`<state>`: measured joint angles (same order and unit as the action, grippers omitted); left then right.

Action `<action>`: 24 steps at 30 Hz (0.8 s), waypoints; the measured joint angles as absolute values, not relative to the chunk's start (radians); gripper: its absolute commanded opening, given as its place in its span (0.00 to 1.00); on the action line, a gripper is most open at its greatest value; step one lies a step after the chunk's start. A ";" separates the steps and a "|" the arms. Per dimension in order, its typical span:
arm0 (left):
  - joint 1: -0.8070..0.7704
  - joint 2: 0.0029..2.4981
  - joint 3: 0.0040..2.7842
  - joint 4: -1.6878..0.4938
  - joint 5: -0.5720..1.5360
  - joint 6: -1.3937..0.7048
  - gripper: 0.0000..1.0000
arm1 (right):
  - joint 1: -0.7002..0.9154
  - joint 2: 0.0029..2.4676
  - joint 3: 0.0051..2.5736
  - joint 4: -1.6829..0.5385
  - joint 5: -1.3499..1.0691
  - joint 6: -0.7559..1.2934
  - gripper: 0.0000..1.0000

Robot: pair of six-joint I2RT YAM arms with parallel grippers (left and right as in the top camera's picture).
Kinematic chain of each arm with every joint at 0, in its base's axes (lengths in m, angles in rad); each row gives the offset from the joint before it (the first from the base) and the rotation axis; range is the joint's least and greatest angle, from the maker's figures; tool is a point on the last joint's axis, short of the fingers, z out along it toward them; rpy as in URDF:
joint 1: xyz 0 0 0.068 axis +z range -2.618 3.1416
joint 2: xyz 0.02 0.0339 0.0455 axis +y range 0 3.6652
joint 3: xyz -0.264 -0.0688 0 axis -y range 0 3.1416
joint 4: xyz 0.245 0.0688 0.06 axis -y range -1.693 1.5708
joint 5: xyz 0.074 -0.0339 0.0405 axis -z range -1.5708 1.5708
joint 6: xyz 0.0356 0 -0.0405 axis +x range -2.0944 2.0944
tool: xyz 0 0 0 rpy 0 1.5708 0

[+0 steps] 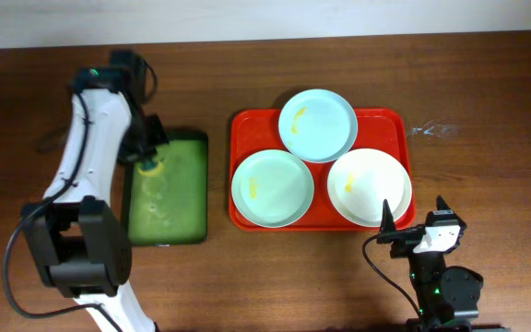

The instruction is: Clean dirty plates on tray and stack at the side

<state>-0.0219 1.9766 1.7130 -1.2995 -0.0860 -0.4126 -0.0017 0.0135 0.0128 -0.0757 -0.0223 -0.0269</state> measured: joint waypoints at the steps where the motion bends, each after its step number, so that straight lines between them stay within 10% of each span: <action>1: -0.033 1.980 1.617 -1.227 -0.087 -0.413 0.00 | -0.002 0.013 0.013 -0.075 -0.023 -0.027 0.98; 10: -0.060 1.774 1.666 -1.370 -0.080 -0.413 0.00 | -0.002 0.013 0.013 -0.075 -0.023 -0.027 0.98; 17: -0.108 1.768 1.222 -1.028 -0.083 -0.421 0.00 | -0.002 0.013 0.013 -0.075 -0.023 -0.026 0.98; 24: -0.140 1.541 1.532 -1.180 0.075 -0.426 0.00 | -0.002 0.013 0.013 -0.075 -0.023 -0.027 0.98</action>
